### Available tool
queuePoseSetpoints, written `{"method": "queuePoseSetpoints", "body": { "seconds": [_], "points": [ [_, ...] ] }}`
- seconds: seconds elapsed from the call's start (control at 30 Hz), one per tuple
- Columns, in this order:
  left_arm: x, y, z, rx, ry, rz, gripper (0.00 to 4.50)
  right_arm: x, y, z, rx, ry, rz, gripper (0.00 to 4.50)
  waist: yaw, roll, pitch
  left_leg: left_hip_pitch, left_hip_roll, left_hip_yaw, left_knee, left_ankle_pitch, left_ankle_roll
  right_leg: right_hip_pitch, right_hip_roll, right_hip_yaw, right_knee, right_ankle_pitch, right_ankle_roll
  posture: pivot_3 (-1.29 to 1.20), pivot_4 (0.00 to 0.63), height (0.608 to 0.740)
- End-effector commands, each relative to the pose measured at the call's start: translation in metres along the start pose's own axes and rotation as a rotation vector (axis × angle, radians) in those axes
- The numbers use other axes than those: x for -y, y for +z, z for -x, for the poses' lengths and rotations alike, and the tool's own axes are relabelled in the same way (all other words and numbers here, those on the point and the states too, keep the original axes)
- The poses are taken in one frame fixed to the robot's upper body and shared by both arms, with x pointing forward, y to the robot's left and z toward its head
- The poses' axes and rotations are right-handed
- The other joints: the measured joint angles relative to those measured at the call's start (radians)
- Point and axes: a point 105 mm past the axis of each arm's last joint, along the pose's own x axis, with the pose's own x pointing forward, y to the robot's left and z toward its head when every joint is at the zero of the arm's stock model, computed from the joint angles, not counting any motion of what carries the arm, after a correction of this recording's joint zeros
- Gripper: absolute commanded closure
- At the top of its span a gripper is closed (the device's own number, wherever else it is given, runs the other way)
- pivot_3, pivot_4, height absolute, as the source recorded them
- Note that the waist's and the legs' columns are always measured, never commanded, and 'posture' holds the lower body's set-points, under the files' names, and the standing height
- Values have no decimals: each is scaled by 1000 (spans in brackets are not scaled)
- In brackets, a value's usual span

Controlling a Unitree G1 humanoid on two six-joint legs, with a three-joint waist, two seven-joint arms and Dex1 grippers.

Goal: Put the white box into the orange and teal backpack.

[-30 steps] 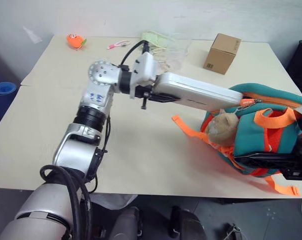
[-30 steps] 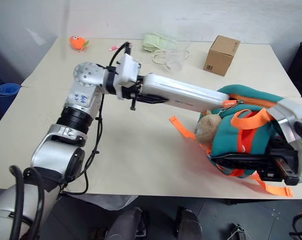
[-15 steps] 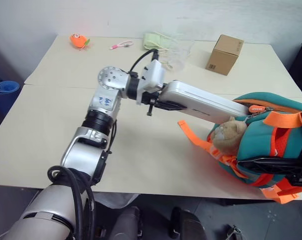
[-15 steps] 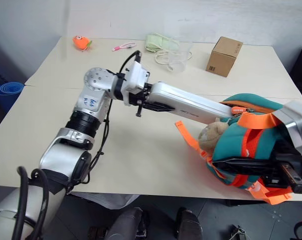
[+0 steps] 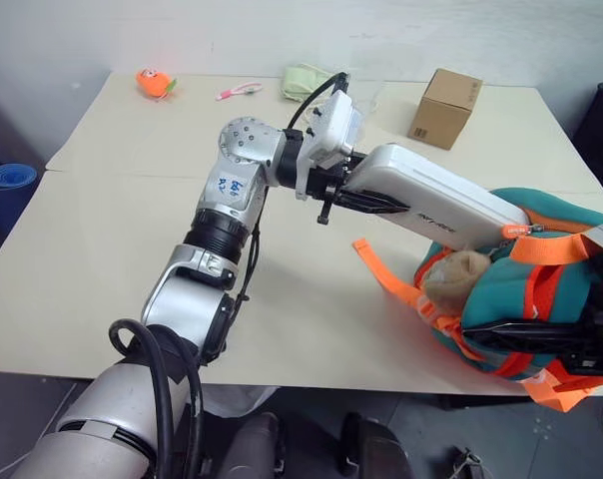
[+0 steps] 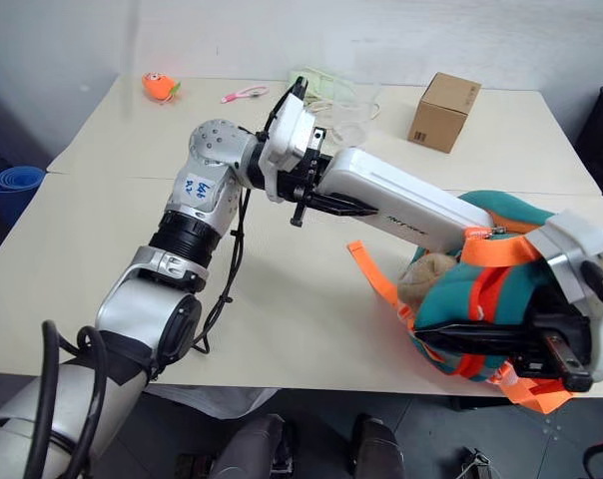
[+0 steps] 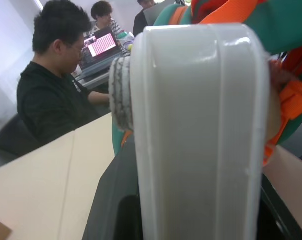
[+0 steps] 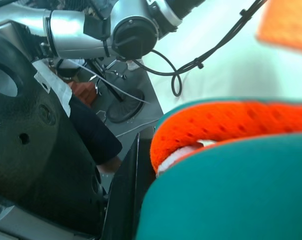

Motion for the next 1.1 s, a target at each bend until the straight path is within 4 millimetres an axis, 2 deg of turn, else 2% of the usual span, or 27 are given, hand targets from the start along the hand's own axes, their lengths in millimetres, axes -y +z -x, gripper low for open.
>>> {"method": "queuePoseSetpoints", "body": {
  "seconds": [0.03, 0.13, 0.23, 0.37, 0.5, 0.7, 0.93, 1.0, 1.1],
  "points": [
    [2, 4, -30, 4, -27, -127, 3290, -25, 8, -12, 12, 133, 69, 4483, 3, 0, 0, 0, 0, 0, 0, 0, 0, 0, 0, 0, 0, 0, 0, 0, 150, 740],
    [-3, 9, -35, 52, 35, -139, 3290, -29, 10, -12, 17, 143, 69, 4483, 4, 0, 0, 0, 0, 0, 0, 0, 0, 0, 0, 0, -1, 0, 0, 0, 150, 740],
    [-9, 10, -30, 55, 76, -136, 3290, -32, 11, -12, 20, 146, 67, 4483, 1, 0, 0, 0, 0, 0, 0, 0, 0, 0, 1, 0, -1, 0, 0, 0, 150, 740],
    [-15, 10, -8, 57, 105, -78, 3290, -36, 16, -8, 28, 142, 72, 4483, -13, 0, 0, 0, 0, 1, 0, 0, 0, 0, 1, 1, 0, 0, 0, 0, 150, 740],
    [10, 10, -2, 85, -85, 78, 3290, -36, 18, -4, 32, 125, 72, 4483, -23, 0, 0, 0, 1, 1, 0, 0, 0, -1, 2, 0, 1, 0, 0, 0, 150, 740],
    [50, -4, -32, 42, -314, 178, 3290, -26, 14, -5, 26, 102, 72, 4483, -16, 0, 0, 0, 1, 0, 1, 0, 1, 1, 1, 0, 0, 0, 0, 0, 150, 740],
    [61, -14, -89, 4, -317, 188, 3290, -20, 8, -7, 30, 81, 76, 4483, -17, 0, 0, 0, 0, 0, 1, -1, 1, 1, 1, 1, 0, 0, 0, 0, 150, 740],
    [53, -17, -90, -10, -255, 195, 2569, -17, 6, -8, 33, 62, 81, 4500, -18, 0, 0, 0, 0, 0, 1, -1, 1, 1, 1, 1, 0, 0, 0, 0, 150, 740],
    [47, -16, -68, -8, -197, 204, 1771, -11, 2, -6, 48, 24, 73, 4500, -25, 1, 0, 1, 0, 1, 1, -1, 2, 1, 0, 2, 0, 0, 0, 0, 150, 740]
  ]
}}
